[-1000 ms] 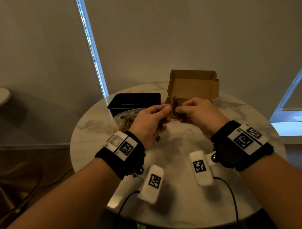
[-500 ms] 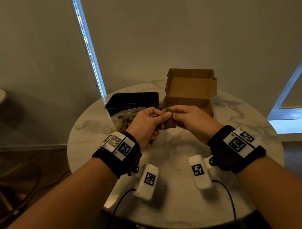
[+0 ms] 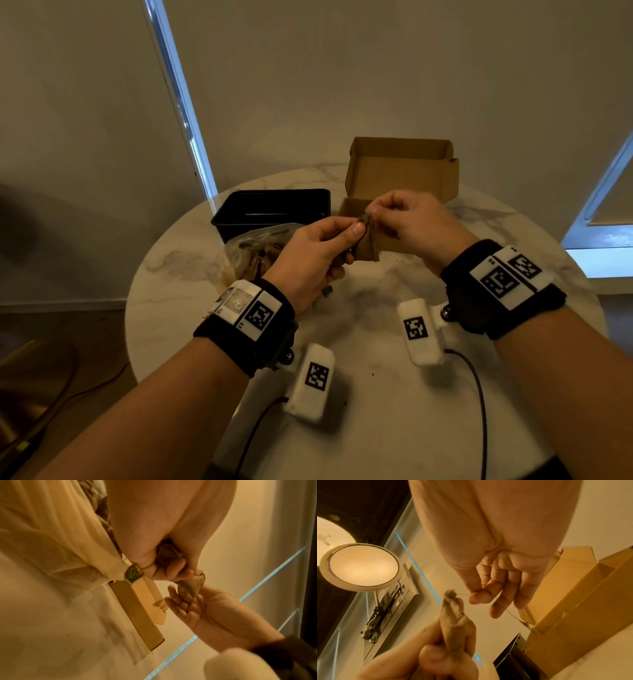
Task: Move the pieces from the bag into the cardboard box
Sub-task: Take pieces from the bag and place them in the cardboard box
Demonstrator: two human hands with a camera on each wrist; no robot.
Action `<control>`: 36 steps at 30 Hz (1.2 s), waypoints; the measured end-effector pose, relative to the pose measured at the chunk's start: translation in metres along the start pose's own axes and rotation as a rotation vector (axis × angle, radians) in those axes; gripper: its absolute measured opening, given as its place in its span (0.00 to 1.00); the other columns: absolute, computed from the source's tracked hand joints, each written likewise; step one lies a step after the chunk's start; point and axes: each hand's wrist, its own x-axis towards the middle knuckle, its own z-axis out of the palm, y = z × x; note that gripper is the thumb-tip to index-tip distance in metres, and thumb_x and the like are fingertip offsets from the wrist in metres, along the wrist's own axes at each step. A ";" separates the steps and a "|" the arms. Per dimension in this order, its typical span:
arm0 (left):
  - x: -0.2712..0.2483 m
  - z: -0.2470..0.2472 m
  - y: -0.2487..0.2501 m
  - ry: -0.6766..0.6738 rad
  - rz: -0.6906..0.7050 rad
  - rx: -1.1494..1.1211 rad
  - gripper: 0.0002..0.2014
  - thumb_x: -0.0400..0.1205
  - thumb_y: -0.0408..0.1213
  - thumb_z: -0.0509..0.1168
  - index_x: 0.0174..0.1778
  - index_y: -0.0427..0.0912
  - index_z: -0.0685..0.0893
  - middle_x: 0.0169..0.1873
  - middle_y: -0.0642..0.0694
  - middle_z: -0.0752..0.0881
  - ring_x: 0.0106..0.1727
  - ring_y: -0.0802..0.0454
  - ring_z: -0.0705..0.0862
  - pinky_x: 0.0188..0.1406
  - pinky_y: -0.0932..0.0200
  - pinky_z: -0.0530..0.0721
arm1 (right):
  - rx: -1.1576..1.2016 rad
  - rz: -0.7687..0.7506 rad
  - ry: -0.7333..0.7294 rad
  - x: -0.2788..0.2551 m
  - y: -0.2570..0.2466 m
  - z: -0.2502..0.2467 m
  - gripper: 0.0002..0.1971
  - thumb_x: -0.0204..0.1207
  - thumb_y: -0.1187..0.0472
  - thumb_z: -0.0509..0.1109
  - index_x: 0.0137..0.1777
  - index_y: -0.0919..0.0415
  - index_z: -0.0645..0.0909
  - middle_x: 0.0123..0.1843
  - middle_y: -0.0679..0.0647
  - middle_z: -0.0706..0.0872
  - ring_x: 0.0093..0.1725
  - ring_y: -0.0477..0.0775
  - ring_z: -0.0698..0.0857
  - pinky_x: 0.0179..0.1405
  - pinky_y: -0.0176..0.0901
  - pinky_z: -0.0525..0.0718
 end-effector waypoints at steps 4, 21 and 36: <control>0.010 0.006 -0.001 0.082 0.165 -0.008 0.03 0.86 0.35 0.69 0.52 0.43 0.89 0.46 0.48 0.88 0.34 0.59 0.80 0.26 0.66 0.74 | 0.103 0.071 -0.071 0.017 0.001 -0.002 0.05 0.85 0.60 0.70 0.52 0.58 0.88 0.40 0.54 0.88 0.35 0.47 0.85 0.37 0.39 0.86; 0.040 0.008 0.000 0.276 0.172 -0.157 0.07 0.82 0.34 0.74 0.52 0.38 0.83 0.37 0.45 0.88 0.29 0.56 0.80 0.23 0.64 0.75 | 0.252 -0.286 0.064 0.022 0.012 -0.011 0.04 0.86 0.61 0.69 0.50 0.55 0.84 0.38 0.57 0.81 0.27 0.47 0.73 0.24 0.37 0.74; 0.019 0.023 0.007 -0.143 0.205 -0.200 0.17 0.76 0.34 0.71 0.60 0.41 0.80 0.35 0.52 0.85 0.29 0.58 0.78 0.26 0.66 0.75 | 0.225 -0.275 0.015 0.015 0.014 -0.017 0.03 0.82 0.58 0.73 0.50 0.54 0.88 0.35 0.46 0.87 0.31 0.48 0.81 0.28 0.42 0.74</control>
